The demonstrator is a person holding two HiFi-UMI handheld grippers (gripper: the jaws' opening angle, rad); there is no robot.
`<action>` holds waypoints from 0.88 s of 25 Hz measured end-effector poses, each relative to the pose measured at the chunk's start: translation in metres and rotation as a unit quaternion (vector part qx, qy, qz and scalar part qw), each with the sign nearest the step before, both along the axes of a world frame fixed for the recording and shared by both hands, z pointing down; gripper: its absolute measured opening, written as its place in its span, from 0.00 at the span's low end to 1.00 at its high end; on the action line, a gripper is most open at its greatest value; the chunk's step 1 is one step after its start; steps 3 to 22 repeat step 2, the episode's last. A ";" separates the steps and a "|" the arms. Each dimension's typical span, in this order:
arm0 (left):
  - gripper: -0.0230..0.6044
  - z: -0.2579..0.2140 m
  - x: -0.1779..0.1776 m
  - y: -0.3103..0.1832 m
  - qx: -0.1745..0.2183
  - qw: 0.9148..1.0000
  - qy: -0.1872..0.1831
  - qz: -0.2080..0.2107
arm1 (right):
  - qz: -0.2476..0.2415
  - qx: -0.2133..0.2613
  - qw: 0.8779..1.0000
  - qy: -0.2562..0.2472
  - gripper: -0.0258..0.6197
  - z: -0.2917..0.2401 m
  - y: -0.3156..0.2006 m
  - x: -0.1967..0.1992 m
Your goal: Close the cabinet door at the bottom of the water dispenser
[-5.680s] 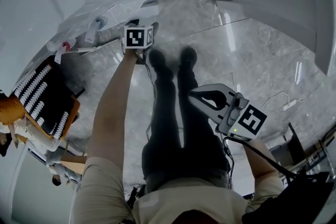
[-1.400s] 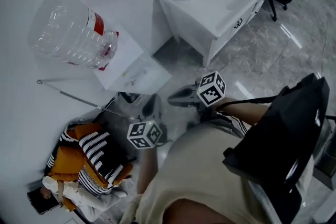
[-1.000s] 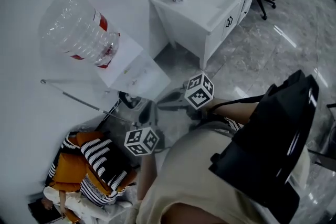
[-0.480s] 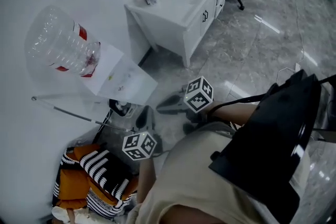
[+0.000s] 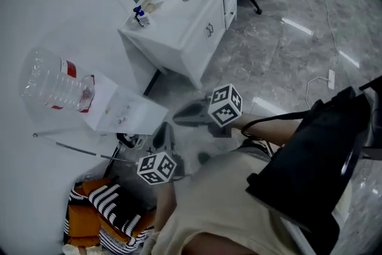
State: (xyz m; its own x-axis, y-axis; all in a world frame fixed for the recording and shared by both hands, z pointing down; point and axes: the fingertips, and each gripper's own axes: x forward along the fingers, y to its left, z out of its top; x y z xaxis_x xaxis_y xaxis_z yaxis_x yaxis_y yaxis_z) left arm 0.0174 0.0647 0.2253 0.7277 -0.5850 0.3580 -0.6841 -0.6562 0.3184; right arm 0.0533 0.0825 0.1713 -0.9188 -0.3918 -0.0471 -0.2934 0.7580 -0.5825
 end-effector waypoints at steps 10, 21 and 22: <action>0.03 -0.008 0.042 0.012 0.011 1.000 -0.002 0.019 | 0.024 0.015 1.000 -0.008 0.06 -0.008 0.017 0.043; 0.03 -0.008 0.042 0.012 0.011 1.000 -0.002 0.019 | 0.024 0.015 1.000 -0.008 0.06 -0.008 0.017 0.043; 0.03 -0.008 0.042 0.012 0.011 1.000 -0.002 0.019 | 0.024 0.015 1.000 -0.008 0.06 -0.008 0.017 0.043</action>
